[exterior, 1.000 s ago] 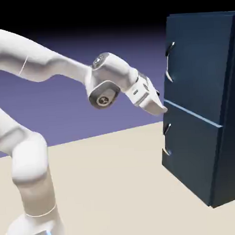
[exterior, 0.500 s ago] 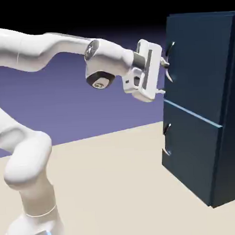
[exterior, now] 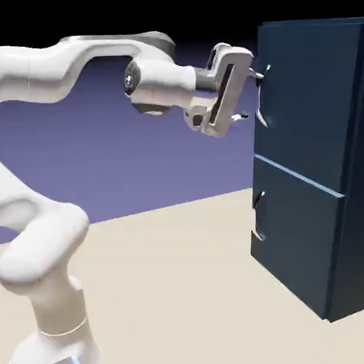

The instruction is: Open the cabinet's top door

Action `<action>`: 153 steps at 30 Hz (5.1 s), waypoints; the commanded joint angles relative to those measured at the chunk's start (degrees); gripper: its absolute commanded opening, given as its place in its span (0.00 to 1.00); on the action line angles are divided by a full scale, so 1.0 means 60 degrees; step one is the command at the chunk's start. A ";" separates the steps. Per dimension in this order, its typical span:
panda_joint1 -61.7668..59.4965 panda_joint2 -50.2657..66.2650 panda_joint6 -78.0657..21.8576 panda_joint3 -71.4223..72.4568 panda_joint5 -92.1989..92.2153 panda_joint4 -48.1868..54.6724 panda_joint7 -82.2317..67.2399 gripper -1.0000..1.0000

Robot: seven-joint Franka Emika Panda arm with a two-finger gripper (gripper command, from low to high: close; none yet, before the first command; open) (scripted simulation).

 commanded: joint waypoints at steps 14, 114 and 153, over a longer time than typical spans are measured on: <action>-0.2127 -0.0547 -0.0030 0.2263 0.5816 0.1410 0.2083 0.50; 0.8128 -0.2149 -0.7511 -1.1300 -0.4683 -0.2935 0.6981 0.00; 0.4685 0.6180 -2.1278 -1.4313 -0.6436 0.3678 0.4487 0.00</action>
